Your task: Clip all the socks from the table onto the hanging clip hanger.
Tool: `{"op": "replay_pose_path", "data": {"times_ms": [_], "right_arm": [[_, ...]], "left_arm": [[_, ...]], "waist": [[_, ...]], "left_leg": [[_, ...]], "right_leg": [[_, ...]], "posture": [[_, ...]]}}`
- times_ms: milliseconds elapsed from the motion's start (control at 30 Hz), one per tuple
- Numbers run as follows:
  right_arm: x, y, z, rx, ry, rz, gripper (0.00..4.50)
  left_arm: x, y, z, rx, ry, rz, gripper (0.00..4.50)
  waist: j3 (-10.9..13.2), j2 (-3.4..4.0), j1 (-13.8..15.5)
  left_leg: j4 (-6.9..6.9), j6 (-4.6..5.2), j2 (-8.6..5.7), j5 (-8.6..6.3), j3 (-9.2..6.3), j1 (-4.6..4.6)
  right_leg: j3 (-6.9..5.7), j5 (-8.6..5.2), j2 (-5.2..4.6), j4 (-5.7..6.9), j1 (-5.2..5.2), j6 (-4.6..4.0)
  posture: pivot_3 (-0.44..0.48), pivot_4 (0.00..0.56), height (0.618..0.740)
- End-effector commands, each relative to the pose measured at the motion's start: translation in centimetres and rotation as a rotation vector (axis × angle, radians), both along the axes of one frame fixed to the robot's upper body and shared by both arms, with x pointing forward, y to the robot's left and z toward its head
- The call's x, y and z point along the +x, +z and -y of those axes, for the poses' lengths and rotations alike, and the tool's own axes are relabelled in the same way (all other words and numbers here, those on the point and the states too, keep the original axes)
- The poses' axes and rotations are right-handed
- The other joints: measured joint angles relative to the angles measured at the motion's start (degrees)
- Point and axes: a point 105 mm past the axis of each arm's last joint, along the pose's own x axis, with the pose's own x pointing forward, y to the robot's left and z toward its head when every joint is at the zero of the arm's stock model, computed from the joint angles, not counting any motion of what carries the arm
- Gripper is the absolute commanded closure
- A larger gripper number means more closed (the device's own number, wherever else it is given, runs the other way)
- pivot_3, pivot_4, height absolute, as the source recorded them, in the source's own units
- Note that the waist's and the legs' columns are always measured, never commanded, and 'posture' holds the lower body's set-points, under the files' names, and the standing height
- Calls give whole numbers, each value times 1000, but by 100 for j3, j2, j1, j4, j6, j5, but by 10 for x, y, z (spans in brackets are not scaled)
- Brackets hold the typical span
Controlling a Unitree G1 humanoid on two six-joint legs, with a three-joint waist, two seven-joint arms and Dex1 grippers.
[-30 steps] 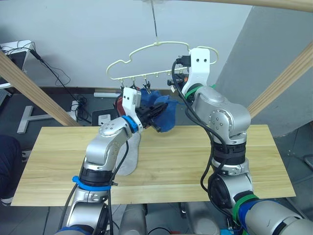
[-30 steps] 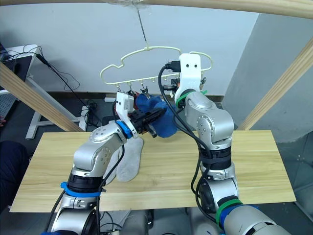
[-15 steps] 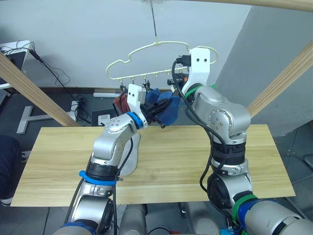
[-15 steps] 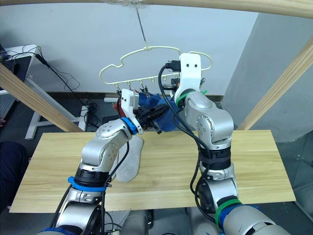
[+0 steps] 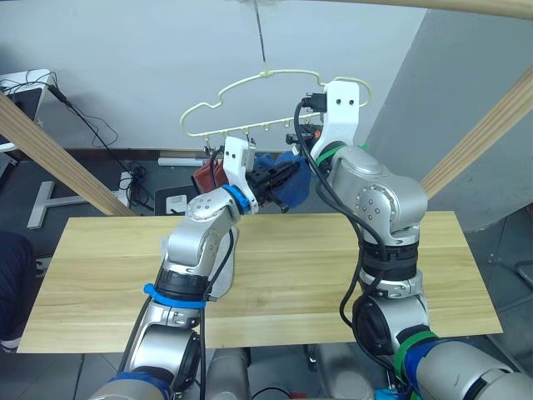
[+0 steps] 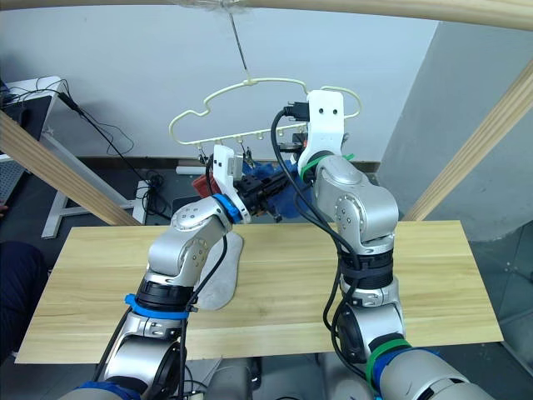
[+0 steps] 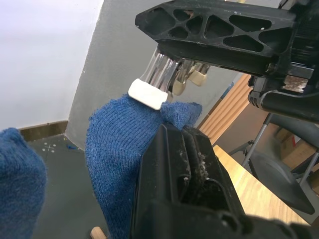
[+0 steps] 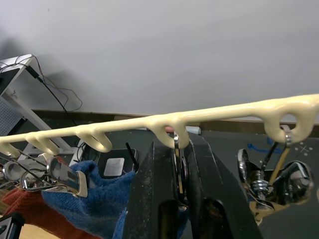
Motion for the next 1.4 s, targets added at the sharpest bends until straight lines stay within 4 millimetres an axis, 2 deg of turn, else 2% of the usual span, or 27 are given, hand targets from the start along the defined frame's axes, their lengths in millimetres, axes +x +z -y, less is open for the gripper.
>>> {"op": "replay_pose_path", "data": {"times_ms": [33, 433, 733, 1067, 1167, 1400], "right_arm": [[-8, 23, -3, 23, 14, 81, 4500], [-8, 22, -4, 24, 21, 78, 4500], [-8, 22, -3, 23, 14, 75, 1385], [-12, 23, -1, 17, 45, 67, 1385], [-15, 26, 1, 24, 68, 67, 1341], [-30, 23, 10, -6, 160, 65, 1341]], "left_arm": [[-2, 15, 3, -21, -9, 59, 4457], [-1, 17, 5, -31, -9, 68, 4457], [-2, 16, 6, -25, -13, 68, 4500], [-4, 13, 5, -5, -20, 66, 4500], [-7, 10, 5, -5, -49, 35, 3843], [-8, 9, 0, 29, -23, 31, 1592]], "waist": [[0, 0, 0], [1, 0, 0], [1, 1, 0], [2, 1, 0], [3, 2, -1], [6, 6, -4]], "left_leg": [[0, 0, 0, 0, 0, 0], [0, 0, 0, 0, 0, 0], [0, 0, 0, 0, 0, -1], [-1, 0, 0, 0, 0, -2], [-1, 0, 0, 0, 0, -3], [-1, 0, -1, 0, -1, -4]], "right_leg": [[0, 0, 0, 0, 0, 0], [0, -1, 0, -1, 0, 1], [0, -1, 0, -2, 0, 1], [-1, -1, 0, -3, 0, 2], [-1, -1, 0, -4, 0, 2], [-1, -2, 0, -6, 0, 3]], "posture": [[-185, 305, 740], [-185, 305, 740], [-184, 306, 740], [-184, 306, 740], [-184, 306, 740], [-186, 309, 740]]}}
